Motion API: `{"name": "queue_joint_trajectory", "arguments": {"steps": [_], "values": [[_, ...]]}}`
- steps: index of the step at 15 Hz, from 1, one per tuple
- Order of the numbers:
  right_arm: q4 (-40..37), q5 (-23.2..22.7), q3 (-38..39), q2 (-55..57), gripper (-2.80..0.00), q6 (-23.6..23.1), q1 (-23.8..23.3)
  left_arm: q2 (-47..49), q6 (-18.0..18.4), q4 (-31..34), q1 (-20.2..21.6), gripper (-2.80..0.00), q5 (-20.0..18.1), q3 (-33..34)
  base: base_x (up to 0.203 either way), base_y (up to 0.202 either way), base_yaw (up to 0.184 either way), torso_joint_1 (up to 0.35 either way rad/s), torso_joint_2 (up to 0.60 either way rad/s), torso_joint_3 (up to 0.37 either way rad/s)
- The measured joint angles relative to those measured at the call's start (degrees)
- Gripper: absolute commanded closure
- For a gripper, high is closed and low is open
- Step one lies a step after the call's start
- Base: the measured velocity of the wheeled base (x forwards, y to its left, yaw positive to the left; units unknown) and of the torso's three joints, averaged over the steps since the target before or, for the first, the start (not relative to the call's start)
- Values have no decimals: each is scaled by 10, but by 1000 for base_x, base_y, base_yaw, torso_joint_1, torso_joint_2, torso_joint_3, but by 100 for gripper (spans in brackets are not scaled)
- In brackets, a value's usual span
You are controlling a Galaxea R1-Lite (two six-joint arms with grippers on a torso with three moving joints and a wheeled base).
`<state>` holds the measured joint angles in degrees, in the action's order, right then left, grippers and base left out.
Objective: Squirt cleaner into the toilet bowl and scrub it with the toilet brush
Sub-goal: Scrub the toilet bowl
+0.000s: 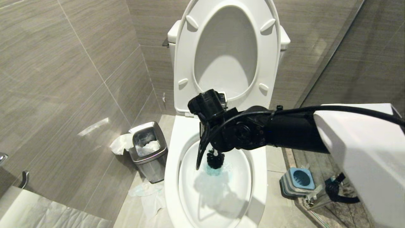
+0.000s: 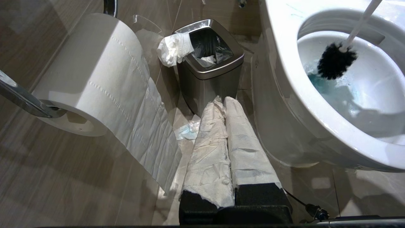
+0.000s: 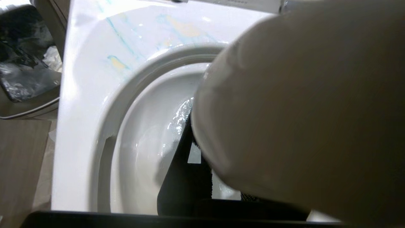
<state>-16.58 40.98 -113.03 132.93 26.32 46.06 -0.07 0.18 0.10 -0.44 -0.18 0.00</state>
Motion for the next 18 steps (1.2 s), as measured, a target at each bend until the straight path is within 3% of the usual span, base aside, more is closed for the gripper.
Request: {"name": "queue_joint_trajectory", "arguments": {"steps": [6, 11, 15, 18], "values": [[44, -1, 0, 63, 0, 3, -9, 0, 0, 0, 0, 0, 0, 0, 0, 0, 0, 0, 0, 0], [42, -4, 13, 46, 0, 4, -14, 0, 0, 0, 0, 0, 0, 0, 0, 0, 0, 0, 0, 0], [40, -11, 95, -52, 0, 4, -2, 0, 0, 0, 0, 0, 0, 0, 0, 0, 0, 0, 0, 0], [40, -11, 207, -153, 0, 2, 6, 0, 0, 0, 0, 0, 0, 0, 0, 0, 0, 0, 0, 0]]}}
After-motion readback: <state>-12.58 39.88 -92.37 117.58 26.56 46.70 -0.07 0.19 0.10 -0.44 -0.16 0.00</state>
